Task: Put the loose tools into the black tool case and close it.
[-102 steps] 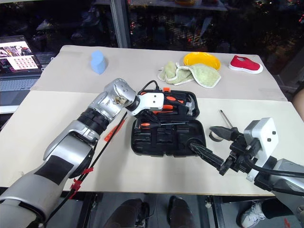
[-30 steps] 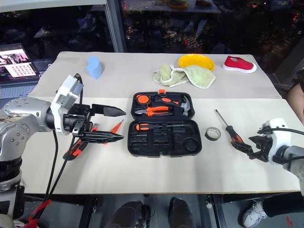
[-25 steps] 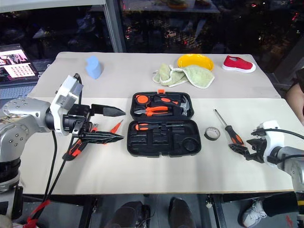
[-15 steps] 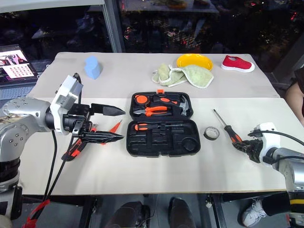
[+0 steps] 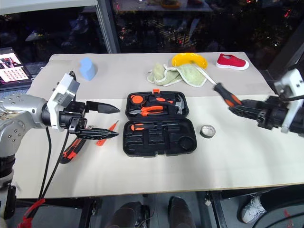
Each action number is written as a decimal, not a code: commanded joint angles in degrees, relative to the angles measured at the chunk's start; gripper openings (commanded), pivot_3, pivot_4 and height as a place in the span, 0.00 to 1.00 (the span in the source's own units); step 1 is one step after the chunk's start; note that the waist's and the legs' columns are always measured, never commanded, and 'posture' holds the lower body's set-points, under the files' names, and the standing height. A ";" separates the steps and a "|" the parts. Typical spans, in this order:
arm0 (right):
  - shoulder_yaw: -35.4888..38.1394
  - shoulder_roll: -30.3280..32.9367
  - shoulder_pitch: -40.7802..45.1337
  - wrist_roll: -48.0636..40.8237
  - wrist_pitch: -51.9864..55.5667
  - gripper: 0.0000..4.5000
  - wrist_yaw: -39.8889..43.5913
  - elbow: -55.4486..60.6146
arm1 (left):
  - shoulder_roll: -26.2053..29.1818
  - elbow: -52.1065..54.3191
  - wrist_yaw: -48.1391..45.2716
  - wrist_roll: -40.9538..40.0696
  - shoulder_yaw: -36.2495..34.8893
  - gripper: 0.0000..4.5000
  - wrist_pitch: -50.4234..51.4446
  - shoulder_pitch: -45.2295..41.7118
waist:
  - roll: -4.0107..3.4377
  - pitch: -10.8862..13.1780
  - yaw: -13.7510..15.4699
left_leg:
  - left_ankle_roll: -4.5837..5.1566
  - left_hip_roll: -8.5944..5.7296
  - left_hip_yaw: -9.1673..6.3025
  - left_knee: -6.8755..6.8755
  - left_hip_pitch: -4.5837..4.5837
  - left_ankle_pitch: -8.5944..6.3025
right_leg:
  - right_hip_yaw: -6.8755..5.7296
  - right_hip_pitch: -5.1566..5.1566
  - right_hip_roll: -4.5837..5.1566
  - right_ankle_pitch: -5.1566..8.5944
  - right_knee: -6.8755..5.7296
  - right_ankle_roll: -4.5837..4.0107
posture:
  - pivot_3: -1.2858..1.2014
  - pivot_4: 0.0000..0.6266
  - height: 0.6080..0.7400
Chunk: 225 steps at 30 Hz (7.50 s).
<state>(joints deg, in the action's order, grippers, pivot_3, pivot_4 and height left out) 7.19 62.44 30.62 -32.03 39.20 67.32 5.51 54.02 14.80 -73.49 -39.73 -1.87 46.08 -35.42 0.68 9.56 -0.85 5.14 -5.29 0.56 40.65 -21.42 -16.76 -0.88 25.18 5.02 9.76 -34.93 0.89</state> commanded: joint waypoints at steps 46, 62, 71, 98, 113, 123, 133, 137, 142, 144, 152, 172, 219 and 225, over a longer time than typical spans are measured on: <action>-22.56 -18.33 17.80 31.33 -37.20 0.63 12.61 -32.45 | 4.64 1.28 -4.21 1.06 0.67 1.00 -3.00 -1.10 | 0.09 0.18 0.25 | -0.45 -0.12 -0.47 0.03 -0.98 0.41 | -0.75 0.99 0.12 -0.18 -0.22 -0.50 | 0.52 0.24 0.94; -19.13 -22.16 16.87 25.74 -19.67 0.46 9.04 -22.25 | 3.80 0.81 -5.00 2.04 2.06 1.00 -4.81 -0.97 | 0.09 0.17 0.21 | -0.21 -0.12 -0.47 0.03 -1.00 0.52 | -0.70 1.03 0.13 -0.18 -0.24 -0.50 | 0.52 0.24 0.94; -22.05 -26.49 17.85 28.15 -19.82 0.01 6.98 -24.36 | 4.13 1.21 -4.98 2.40 1.80 1.00 -5.35 -0.26 | 0.09 0.18 0.28 | -0.12 -0.13 -0.46 0.02 -1.01 0.57 | -0.69 1.06 0.12 -0.18 -0.26 -0.51 | 0.52 0.24 0.94; -27.00 -30.12 15.12 33.13 -23.20 0.01 5.74 -28.77 | 3.43 0.76 -3.98 3.71 2.29 1.00 -6.55 0.45 | 0.12 0.13 0.05 | -0.23 -0.12 -0.47 0.03 -0.83 0.51 | -0.67 0.92 0.05 -0.18 -0.29 -0.51 | 0.52 0.24 0.94; 2.22 -20.65 7.16 -3.62 15.39 0.64 2.27 16.36 | 8.04 5.37 7.37 6.06 -19.33 1.00 -0.16 25.36 | 0.06 0.17 0.12 | -0.04 -0.08 -0.54 -0.20 -0.96 0.53 | -0.67 1.07 0.04 -0.18 -0.12 -0.51 | 0.52 0.24 0.94; 5.82 -20.23 4.03 -15.69 16.24 0.98 -1.57 20.44 | 6.17 10.23 9.76 11.17 -41.44 1.00 2.85 51.46 | 0.08 0.19 1.29 | -0.47 -0.07 -0.39 -0.41 -0.60 0.31 | -0.62 0.91 0.20 -0.18 -0.07 -0.52 | 0.52 0.24 0.94; 6.86 -19.99 0.70 -21.53 14.30 0.98 -8.35 26.68 | 15.44 9.75 17.71 5.78 -7.18 1.00 23.40 15.90 | 0.24 0.09 2.97 | -0.42 -0.15 -0.42 -0.33 -0.53 0.28 | -0.73 0.91 0.21 -0.21 -0.18 -0.48 | 0.52 0.24 0.94; 7.22 -21.17 -3.56 -23.97 13.73 0.98 -12.45 31.95 | 10.00 1.69 19.55 8.53 11.18 1.00 34.68 -5.70 | 0.30 0.06 2.58 | -0.36 -0.20 -0.39 -0.34 -0.83 0.35 | -0.74 0.94 0.18 -0.23 -0.22 -0.50 | 0.52 0.24 0.94; 8.47 -21.07 -7.89 -26.27 12.67 0.98 -17.42 36.47 | 2.20 -8.42 21.21 14.69 26.41 1.00 34.64 -19.09 | 0.34 0.07 1.59 | -0.01 -0.21 -0.40 -0.37 -0.88 0.55 | -0.69 0.98 0.14 -0.22 -0.19 -0.49 | 0.52 0.24 0.94; 8.99 -20.82 -8.61 -27.27 12.43 0.98 -18.95 36.99 | -0.55 -11.85 20.98 15.80 29.94 1.00 34.78 -22.38 | 0.36 0.08 1.49 | 0.01 -0.20 -0.38 -0.36 -0.87 0.56 | -0.64 0.99 0.13 -0.21 -0.20 -0.49 | 0.52 0.24 0.94; 7.55 -20.38 -10.02 -27.69 10.42 0.98 -23.12 38.32 | -5.19 -22.24 17.66 21.44 41.76 1.00 30.79 -27.91 | 0.37 0.09 1.33 | -0.01 -0.19 -0.38 -0.32 -0.86 0.61 | -0.51 1.04 0.11 -0.20 -0.27 -0.49 | 0.52 0.24 0.94; 7.12 -18.05 -11.07 -29.82 8.52 1.00 -26.75 39.47 | -8.83 -29.73 13.60 26.40 43.12 0.09 29.65 -27.33 | 0.37 0.06 1.69 | 0.10 -0.19 -0.39 -0.25 -0.87 0.61 | -0.49 0.99 0.16 -0.19 -0.28 -0.47 | 0.52 0.24 0.94; 13.34 -15.23 -26.39 -26.68 5.09 1.00 -37.49 39.37 | -28.32 -38.36 -10.98 47.65 44.12 0.09 -9.37 -31.75 | 0.43 0.08 3.08 | 0.69 -0.12 -0.37 0.65 -1.42 0.33 | -0.63 1.05 0.18 -0.27 -0.20 -0.20 | 0.52 0.24 0.94; 13.15 -15.09 -26.90 -26.46 5.18 1.00 -37.35 39.80 | -29.24 -39.41 -11.50 47.70 43.11 0.09 -9.04 -31.13 | 0.42 0.06 3.02 | 0.69 -0.12 -0.36 0.67 -1.40 0.33 | -0.59 1.03 0.19 -0.27 -0.21 -0.19 | 0.52 0.24 0.94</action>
<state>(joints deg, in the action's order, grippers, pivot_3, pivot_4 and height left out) 18.73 47.22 3.48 -57.66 46.01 29.91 44.08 25.28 -24.51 -84.54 7.17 41.13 37.15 -67.10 1.10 9.62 2.17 5.84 -5.41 0.19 41.32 -22.81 -16.42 -1.47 26.21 5.20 9.49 -35.16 0.69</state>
